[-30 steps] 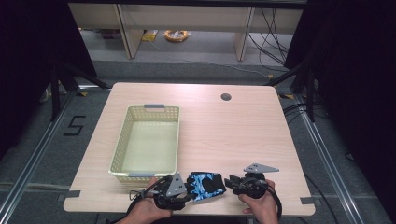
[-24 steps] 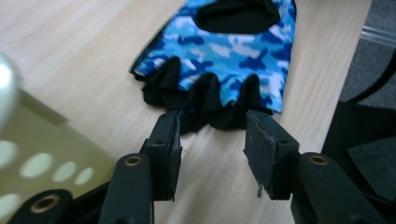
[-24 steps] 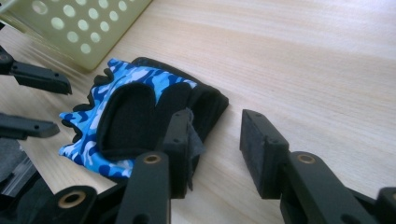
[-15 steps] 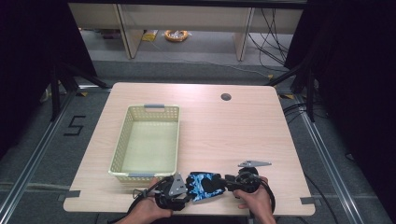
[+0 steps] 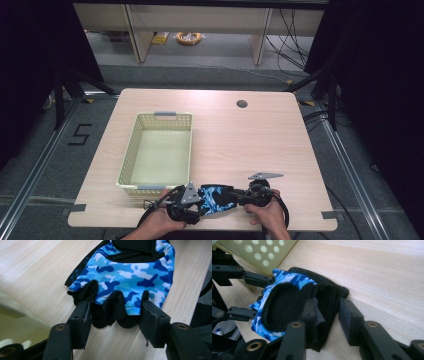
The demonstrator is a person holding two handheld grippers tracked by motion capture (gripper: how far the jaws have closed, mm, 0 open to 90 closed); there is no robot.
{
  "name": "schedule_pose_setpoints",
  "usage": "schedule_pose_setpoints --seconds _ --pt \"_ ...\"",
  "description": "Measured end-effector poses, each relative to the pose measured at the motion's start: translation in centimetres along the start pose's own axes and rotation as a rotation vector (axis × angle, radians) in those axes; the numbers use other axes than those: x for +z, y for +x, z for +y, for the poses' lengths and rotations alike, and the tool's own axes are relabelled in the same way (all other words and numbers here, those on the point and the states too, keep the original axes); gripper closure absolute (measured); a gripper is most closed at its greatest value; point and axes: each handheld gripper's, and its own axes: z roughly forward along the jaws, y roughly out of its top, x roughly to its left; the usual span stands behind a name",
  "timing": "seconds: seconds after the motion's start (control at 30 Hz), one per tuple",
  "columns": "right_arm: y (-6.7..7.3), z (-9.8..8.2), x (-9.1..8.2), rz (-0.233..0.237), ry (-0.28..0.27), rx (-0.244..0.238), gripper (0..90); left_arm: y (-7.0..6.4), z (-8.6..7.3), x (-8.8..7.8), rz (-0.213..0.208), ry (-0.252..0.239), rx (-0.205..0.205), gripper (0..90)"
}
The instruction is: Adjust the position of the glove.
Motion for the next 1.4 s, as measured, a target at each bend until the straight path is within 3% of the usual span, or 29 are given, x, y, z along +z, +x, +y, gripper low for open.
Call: schedule_pose_setpoints --seconds 0.03,0.07,0.13,0.17,0.2,0.23,0.27,0.33,0.43,0.57,0.6,0.63,0.67,0.73,0.8,0.87,0.9,0.93,0.97,1.0,1.03,1.07,1.17,1.2,1.23,1.27,1.3,1.37,1.4 --pt "0.0 -0.1 0.1 0.014 -0.007 0.010 73.0 0.1 0.0 -0.1 0.003 0.001 0.026 44.4" --pt "-0.1 -0.2 0.2 0.032 -0.015 0.021 75.2 -0.2 0.0 -0.1 -0.010 -0.004 0.013 46.9" --pt "-0.2 -0.4 0.1 0.033 -0.013 0.032 79.2 -0.4 0.1 -0.1 -0.012 0.000 0.035 52.0" --pt "-0.4 -0.5 0.2 0.047 -0.017 0.029 81.9 -0.6 0.1 -0.1 -0.035 -0.002 0.030 55.5" --pt "-0.1 -0.6 0.1 0.061 -0.014 0.071 84.3 -0.6 0.1 -0.1 -0.032 0.000 0.041 57.7" --pt "-0.2 -0.6 0.1 0.062 -0.025 0.068 86.3 -0.6 0.2 -0.2 -0.025 0.003 0.065 60.0" --pt "-0.5 -0.6 0.1 0.062 -0.035 0.036 86.8 -0.8 0.1 -0.2 -0.027 -0.002 0.046 65.2" --pt "-0.4 -0.7 -0.1 0.068 -0.044 0.026 87.3 -0.9 -0.1 -0.3 -0.039 -0.006 0.042 73.2" --pt "-0.4 -0.7 -0.4 0.083 -0.064 0.023 87.6 -0.8 -0.1 -0.4 -0.032 -0.002 0.048 77.2" --pt "-0.1 -0.6 -1.2 0.099 -0.101 0.012 87.6 -0.7 -0.2 -0.4 -0.049 -0.025 0.029 79.1" --pt "0.3 -0.6 -1.4 0.105 -0.097 0.046 87.5 -0.7 -0.1 -0.5 -0.039 -0.026 0.039 79.2" --pt "0.2 -0.5 -1.6 0.099 -0.111 0.002 87.5 -0.6 0.0 -0.7 -0.026 -0.024 0.043 79.3" --pt "0.3 -0.5 -1.7 0.104 -0.124 -0.002 87.5 -0.5 0.1 -0.8 -0.039 -0.042 0.048 79.3" --pt "0.4 -0.4 -2.1 0.095 -0.132 -0.003 87.5 -0.6 0.4 -1.2 -0.022 -0.052 0.050 79.4" --pt "0.6 -0.4 -2.4 0.100 -0.150 -0.001 87.5 -0.6 0.6 -1.5 -0.007 -0.062 0.096 79.3" --pt "0.8 -0.3 -2.8 0.106 -0.160 -0.009 87.5 -0.9 0.7 -1.7 -0.009 -0.069 0.078 79.3" --pt "1.3 -0.4 -3.0 0.116 -0.157 0.025 87.5 -0.8 0.8 -1.8 -0.007 -0.067 0.087 79.3" --pt "1.1 -0.3 -3.0 0.112 -0.169 -0.017 87.5 -0.9 0.9 -1.9 -0.006 -0.076 0.092 79.3" --pt "1.1 -0.3 -3.2 0.103 -0.171 -0.024 87.5 -0.9 0.9 -2.1 -0.001 -0.072 0.103 79.3" --pt "1.1 -0.3 -3.3 0.124 -0.180 -0.029 87.5 -1.0 0.9 -2.1 -0.009 -0.080 0.088 79.3" --pt "1.6 -0.4 -3.5 0.127 -0.169 0.025 87.5 -1.0 1.0 -2.2 -0.006 -0.081 0.091 79.2" --pt "1.3 -0.3 -3.6 0.107 -0.180 -0.023 87.5 -1.0 1.0 -2.3 -0.012 -0.078 0.095 79.2" --pt "1.5 -0.4 -3.7 0.125 -0.198 -0.025 87.5 -1.0 1.1 -2.6 -0.005 -0.079 0.112 79.3" --pt "1.9 -0.4 -3.9 0.129 -0.192 0.016 87.5 -1.0 1.1 -2.6 -0.004 -0.081 0.109 79.3" --pt "1.7 -0.3 -3.9 0.121 -0.196 -0.027 87.5 -1.1 1.1 -2.7 -0.005 -0.091 0.102 79.3" --pt "2.1 -0.4 -4.0 0.132 -0.191 0.006 87.5 -1.1 1.1 -2.9 0.009 -0.087 0.115 79.3" --pt "1.9 -0.3 -3.9 0.116 -0.201 -0.034 87.5 -1.1 1.1 -3.0 0.002 -0.087 0.113 79.3" --pt "2.4 -0.3 -4.1 0.120 -0.191 -0.019 87.5 -1.0 1.0 -3.2 0.010 -0.087 0.115 79.3" --pt "2.3 -0.3 -4.0 0.114 -0.206 -0.047 87.5 -1.0 1.0 -3.2 0.007 -0.097 0.112 79.3"
